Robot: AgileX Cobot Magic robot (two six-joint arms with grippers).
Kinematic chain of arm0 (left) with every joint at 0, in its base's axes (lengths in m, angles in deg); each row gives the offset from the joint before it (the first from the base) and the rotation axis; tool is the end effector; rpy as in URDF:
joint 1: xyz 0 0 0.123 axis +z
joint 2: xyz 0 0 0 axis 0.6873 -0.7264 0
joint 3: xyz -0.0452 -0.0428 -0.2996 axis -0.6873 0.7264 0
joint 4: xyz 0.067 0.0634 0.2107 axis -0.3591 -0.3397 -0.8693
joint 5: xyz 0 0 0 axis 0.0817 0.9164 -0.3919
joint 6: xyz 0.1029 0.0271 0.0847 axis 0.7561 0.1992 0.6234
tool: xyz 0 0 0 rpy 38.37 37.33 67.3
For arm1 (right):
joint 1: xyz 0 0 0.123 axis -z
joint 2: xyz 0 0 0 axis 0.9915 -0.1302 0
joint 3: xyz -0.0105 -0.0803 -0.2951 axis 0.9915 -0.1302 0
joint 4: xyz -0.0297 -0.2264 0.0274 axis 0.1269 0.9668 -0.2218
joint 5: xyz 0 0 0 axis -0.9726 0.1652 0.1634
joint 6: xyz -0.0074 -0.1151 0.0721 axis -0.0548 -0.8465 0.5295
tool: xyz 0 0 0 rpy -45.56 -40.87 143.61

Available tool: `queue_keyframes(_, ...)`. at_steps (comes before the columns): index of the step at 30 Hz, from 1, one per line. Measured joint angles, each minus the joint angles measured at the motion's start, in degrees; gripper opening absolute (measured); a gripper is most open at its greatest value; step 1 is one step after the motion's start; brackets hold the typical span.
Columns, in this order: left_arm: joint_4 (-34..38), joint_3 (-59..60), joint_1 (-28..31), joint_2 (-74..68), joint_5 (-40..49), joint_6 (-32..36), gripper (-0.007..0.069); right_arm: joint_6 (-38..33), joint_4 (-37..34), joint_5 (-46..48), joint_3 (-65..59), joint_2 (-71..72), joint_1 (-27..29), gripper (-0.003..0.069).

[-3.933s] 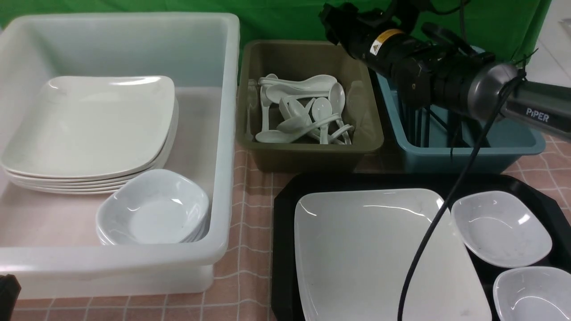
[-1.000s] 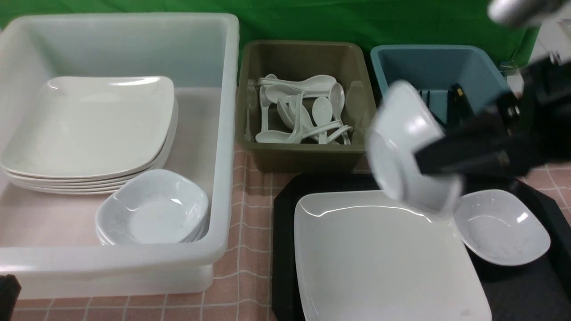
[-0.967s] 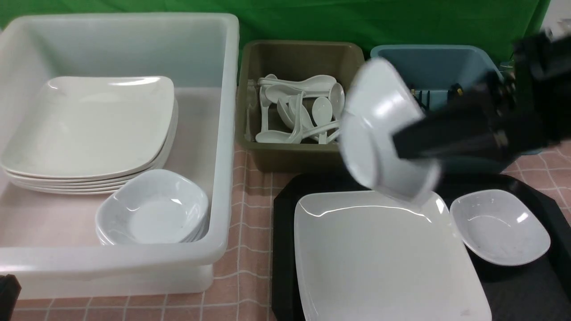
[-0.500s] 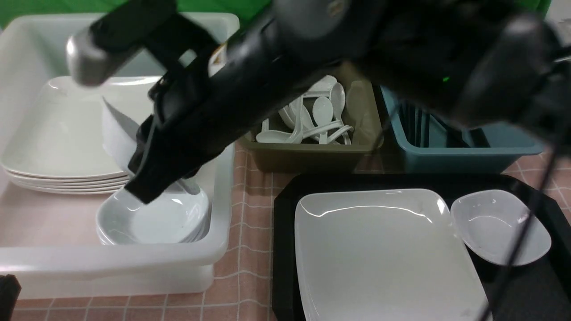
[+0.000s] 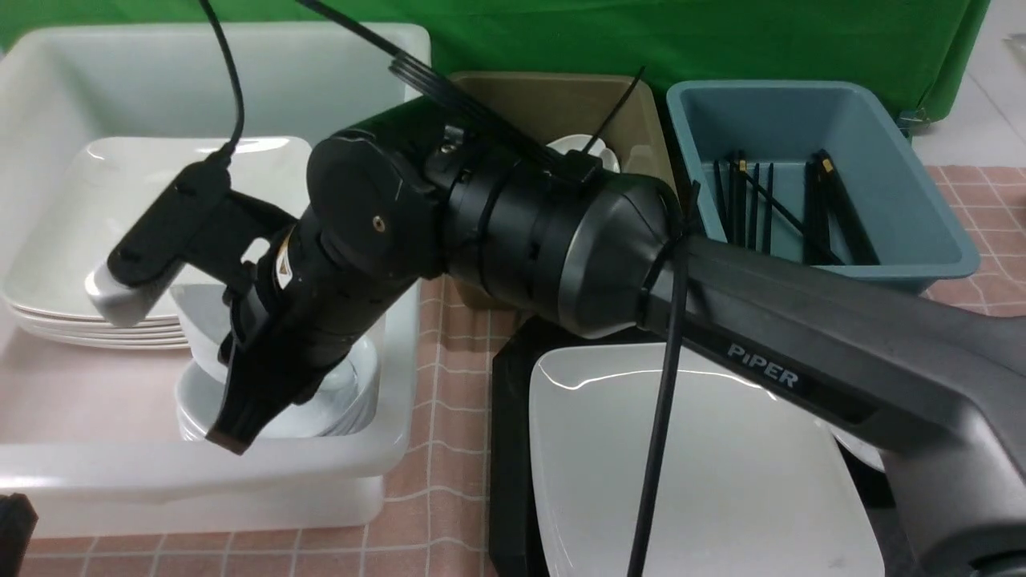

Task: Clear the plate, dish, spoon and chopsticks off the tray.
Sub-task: Use the right arm to put the small plate into the large storage box on the left, then use the right arm to grab a small plate from the dinner plate

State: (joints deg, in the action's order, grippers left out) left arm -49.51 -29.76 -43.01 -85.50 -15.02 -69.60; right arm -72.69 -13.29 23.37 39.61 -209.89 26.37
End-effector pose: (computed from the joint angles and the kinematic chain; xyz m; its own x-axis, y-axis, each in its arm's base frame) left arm 0.0570 -0.0012 0.1836 -0.1486 -0.0576 -0.9872 -0.0038 0.9983 -0.0577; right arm 0.2968 0.4529 0.2524 -0.0963 -0.7387 -0.6671 -0.9312 0.3036 -0.2018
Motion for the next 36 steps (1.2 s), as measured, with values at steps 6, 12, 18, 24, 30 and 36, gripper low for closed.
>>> queue_keyframes(6, 0.0, 0.0, 0.0, 0.0, 0.0, 0.0, 0.0004, 2.89, 0.26, 3.19, 0.0, 1.36, 0.0, 0.0483)
queue_keyframes(12, 0.0, 0.0, 0.0, 0.0, 0.0, 0.0, 0.0004, 3.6, 0.47, 7.42, 0.0, 6.28, 0.0, 0.0519)
queue_keyframes(18, 0.0, 0.0, 0.0, 0.0, 0.0, -0.05, 0.0004, 4.06, 1.32, 13.18, 0.06, 12.56, 0.0, 0.0488)
queue_keyframes(24, 0.0, 0.0, 0.0, 0.0, 0.01, -0.09, 0.0004, 5.31, 14.59, 22.08, -0.45, 21.39, 0.17, 0.0153)
queue_keyframes(30, 0.0, 0.0, 0.0, 0.0, 0.01, -0.04, 0.0004, 9.35, 25.35, 22.08, -8.47, 34.79, 7.76, 0.003)
queue_keyframes(36, 0.0, 0.0, 0.0, 0.0, 0.01, -0.04, 0.0004, 13.85, 25.34, 21.96, -29.8, 47.94, 24.06, 0.0034)
